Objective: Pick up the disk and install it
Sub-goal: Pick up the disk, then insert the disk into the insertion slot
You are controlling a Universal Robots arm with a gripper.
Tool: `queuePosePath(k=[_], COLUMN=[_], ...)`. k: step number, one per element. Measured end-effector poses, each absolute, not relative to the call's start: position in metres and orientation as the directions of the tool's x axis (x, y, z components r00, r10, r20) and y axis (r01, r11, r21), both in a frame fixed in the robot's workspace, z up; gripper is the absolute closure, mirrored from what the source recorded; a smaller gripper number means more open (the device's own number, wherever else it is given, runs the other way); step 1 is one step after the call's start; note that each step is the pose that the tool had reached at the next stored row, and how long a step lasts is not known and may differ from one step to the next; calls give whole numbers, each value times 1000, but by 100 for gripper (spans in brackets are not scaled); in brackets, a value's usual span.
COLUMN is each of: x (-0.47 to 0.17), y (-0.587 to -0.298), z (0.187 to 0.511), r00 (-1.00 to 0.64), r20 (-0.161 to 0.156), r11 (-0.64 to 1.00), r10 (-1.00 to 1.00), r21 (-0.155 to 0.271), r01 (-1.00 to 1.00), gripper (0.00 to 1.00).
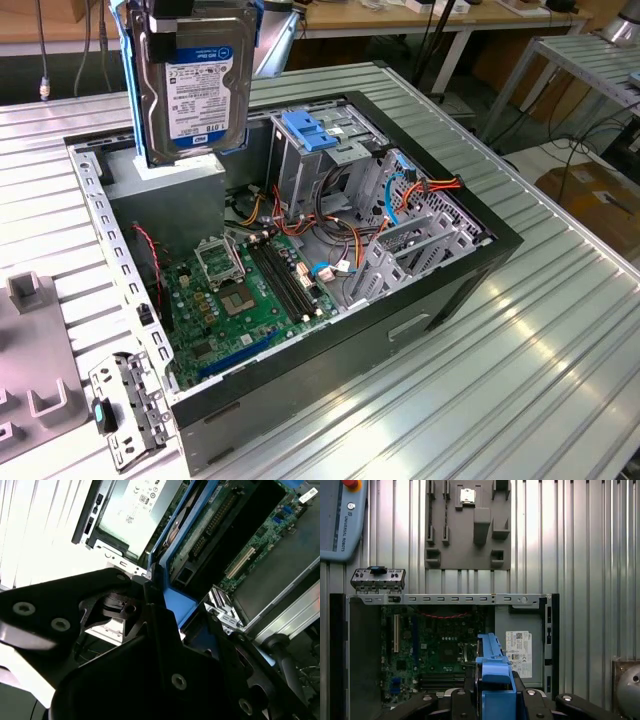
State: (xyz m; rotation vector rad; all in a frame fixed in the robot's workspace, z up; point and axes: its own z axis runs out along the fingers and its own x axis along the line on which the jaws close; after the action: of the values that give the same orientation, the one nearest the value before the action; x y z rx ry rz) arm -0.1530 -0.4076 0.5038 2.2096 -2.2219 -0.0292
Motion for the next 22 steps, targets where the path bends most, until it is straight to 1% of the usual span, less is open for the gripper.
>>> queuePosePath(k=[22], x=[-152], y=[-417], z=[504], r00=[-6], r20=[-7], r11=[5], r10=[-1000], r21=[19], r01=[-1000], gripper=[63])
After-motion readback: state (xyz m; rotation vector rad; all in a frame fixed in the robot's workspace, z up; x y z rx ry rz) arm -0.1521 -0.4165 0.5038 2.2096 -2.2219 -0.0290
